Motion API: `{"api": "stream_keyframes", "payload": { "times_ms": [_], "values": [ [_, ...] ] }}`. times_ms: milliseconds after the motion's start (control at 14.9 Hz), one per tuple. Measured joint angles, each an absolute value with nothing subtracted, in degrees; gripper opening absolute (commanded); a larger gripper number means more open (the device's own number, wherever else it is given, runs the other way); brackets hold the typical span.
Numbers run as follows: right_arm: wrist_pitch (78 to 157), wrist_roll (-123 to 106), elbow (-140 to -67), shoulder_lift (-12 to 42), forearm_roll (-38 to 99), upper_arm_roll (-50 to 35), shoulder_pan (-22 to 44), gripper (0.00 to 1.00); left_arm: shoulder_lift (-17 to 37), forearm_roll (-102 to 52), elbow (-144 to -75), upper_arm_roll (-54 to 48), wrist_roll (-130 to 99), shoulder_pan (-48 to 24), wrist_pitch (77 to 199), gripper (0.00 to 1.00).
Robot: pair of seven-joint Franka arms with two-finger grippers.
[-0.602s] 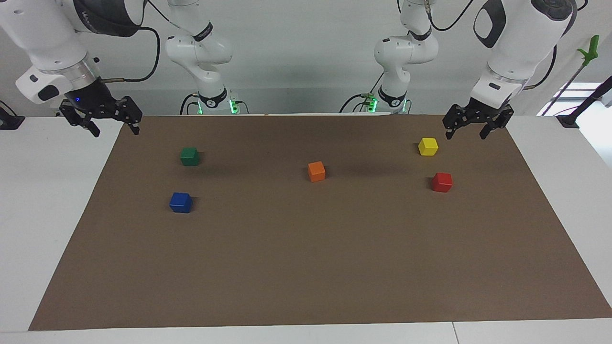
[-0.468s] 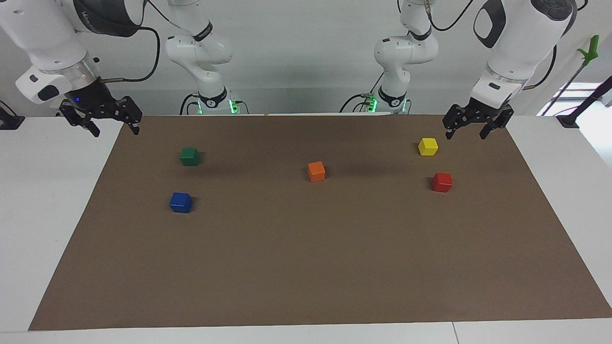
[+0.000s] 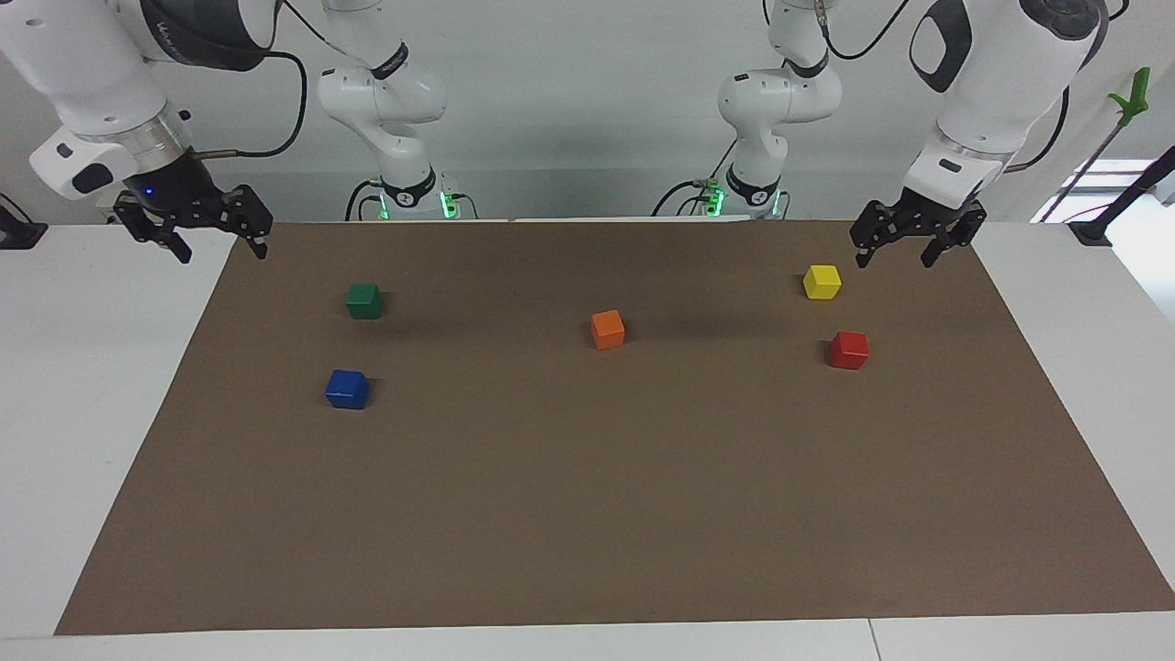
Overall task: Transfer red block to right arm and stack on blue block
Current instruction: 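Lower the left gripper onto the red block and close it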
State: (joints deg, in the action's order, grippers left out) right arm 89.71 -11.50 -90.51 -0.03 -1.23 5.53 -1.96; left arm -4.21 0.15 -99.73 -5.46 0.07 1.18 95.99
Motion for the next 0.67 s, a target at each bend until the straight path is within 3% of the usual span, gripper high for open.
{"api": "stream_keyframes", "payload": {
  "times_ms": [335,669],
  "values": [
    [89.7,-15.0,-90.5,0.0,-1.3,5.5,-2.0,1.0,-4.5,0.2,-102.3,-4.6,3.1,1.6,97.4,1.0],
    [89.7,-15.3,-90.9,-0.1,-1.0,5.5,-2.0,1.0,-4.7,0.2,-111.6,-4.5,5.5,3.4,107.5,1.0]
  ]
}}
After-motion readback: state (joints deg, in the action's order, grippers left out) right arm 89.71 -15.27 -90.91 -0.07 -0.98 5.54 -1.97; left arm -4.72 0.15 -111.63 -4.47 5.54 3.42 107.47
